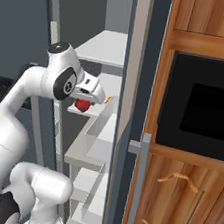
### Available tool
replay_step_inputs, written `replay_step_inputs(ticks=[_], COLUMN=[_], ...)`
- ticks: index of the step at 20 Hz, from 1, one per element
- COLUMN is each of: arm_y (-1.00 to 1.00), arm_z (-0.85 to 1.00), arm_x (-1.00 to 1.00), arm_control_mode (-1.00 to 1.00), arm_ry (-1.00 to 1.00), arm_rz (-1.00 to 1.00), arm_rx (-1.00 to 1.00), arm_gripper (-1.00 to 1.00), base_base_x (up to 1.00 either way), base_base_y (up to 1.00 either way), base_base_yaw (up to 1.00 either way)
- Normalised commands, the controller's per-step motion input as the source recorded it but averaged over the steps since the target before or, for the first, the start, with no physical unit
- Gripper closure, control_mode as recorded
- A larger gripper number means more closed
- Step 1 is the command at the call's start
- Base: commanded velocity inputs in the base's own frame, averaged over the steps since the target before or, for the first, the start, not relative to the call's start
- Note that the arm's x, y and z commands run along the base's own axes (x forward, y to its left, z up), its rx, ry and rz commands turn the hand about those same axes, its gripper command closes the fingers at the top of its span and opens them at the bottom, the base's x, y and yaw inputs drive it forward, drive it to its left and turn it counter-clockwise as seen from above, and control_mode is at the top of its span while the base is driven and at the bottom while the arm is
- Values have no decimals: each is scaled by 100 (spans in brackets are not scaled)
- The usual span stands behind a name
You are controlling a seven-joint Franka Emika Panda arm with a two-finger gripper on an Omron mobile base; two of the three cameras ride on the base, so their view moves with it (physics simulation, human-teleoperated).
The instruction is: Place the ketchup and mustard from the counter to the top shelf of the fridge. If the existing items in the fridge are on the top shelf, move them to other shelves.
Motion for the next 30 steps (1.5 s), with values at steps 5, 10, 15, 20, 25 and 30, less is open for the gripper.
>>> replay_step_inputs(ticks=[5,10,15,20,25,30], arm_y=[-24,-22,-18,-17,-9,-7], arm_z=[-60,-2,0,-6,-22,-33], arm_x=[31,55,67,60,72,95], arm_control_mode=[-100,-100,-100,-100,-100,-100], arm_ry=[-22,-10,0,0,0,0], arm_rz=[0,0,0,0,0,0], arm_rx=[-6,0,0,0,-1,-1], arm_gripper=[100,100,100,100,100,100], base_base_x=[0,0,0,0,0,0], base_base_y=[0,0,0,0,0,0], base_base_yaw=[0,0,0,0,0,0])
